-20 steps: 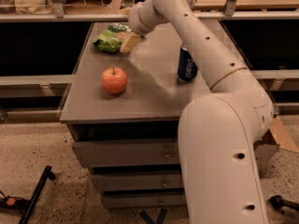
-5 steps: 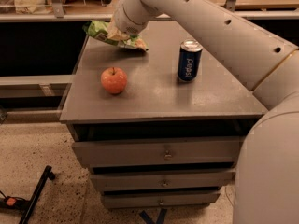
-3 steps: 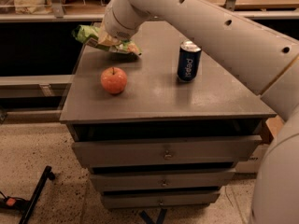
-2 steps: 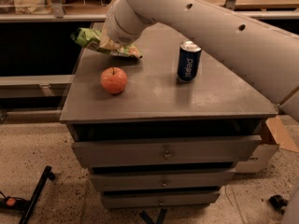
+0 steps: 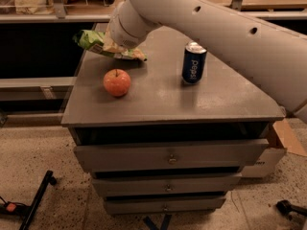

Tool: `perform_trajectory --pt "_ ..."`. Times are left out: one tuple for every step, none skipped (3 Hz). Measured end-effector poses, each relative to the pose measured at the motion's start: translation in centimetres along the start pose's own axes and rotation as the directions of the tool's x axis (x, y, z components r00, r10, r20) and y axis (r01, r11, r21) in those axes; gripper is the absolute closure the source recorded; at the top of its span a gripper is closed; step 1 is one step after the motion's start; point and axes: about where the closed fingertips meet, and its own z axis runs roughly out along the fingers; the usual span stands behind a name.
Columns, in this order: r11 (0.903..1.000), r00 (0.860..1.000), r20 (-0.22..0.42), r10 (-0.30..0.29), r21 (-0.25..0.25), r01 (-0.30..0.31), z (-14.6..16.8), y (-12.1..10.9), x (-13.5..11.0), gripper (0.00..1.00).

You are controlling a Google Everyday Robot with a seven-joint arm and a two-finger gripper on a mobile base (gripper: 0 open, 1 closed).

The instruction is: Move green rice chip bag near apple

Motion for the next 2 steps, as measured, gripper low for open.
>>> perform_trajectory --pt "1.0000 1.000 0.000 -0.001 -0.002 0.001 0.11 0.08 -0.07 0.60" --pt "1.0000 1.000 0.001 -0.002 -0.005 0.002 0.22 0.18 -0.14 0.36"
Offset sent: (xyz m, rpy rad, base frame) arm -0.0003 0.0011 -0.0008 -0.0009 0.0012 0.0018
